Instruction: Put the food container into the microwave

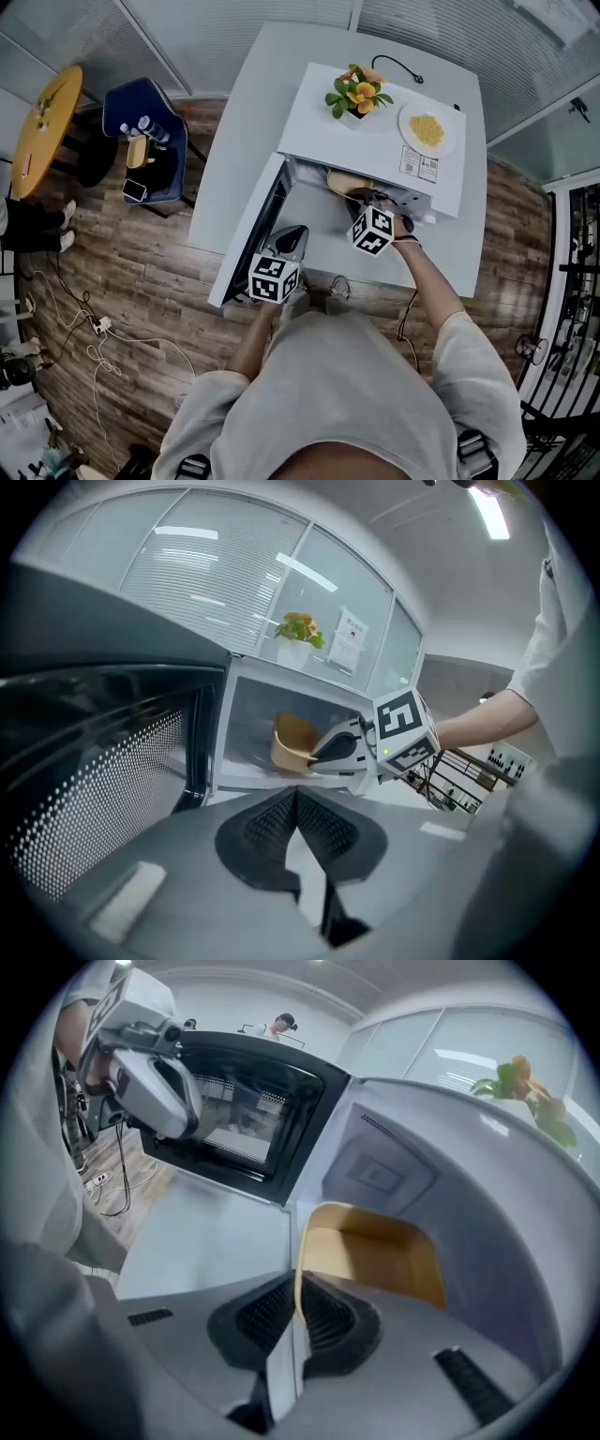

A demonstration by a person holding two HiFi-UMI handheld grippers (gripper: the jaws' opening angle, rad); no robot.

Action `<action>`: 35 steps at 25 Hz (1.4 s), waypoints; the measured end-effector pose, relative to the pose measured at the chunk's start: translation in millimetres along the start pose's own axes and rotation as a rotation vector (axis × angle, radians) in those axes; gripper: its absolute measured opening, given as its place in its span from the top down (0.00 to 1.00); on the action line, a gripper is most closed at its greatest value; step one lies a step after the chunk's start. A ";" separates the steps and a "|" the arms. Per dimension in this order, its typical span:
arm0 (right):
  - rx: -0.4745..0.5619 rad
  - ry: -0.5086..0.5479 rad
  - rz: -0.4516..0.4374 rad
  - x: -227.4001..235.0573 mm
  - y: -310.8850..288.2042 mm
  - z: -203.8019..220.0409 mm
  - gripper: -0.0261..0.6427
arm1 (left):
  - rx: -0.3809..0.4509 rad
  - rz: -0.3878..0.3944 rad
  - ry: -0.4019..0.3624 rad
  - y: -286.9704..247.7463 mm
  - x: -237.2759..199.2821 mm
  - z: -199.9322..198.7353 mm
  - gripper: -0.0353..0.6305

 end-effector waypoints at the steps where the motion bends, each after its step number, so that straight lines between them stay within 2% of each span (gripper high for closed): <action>1: -0.004 -0.005 0.007 2.9 -1.2 0.8 0.92 | 0.001 -0.001 0.003 0.2 0.2 0.0 0.93; 14: -0.068 -0.050 0.118 29.3 -16.3 15.3 0.92 | -0.005 -0.016 0.013 1.3 -5.2 2.1 0.93; 35: -0.076 -0.041 0.115 35.9 -36.4 15.7 0.92 | -0.004 -0.034 0.022 2.3 -12.7 2.6 0.93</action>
Point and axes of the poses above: the fingertips, and each gripper's own axes: y backward along the fingers, x to its right, z out of its underside, the point moved 3 cm from there along y, backward along the fingers, and after that the axes turned 9 degrees about y, right-handed, at the moved point
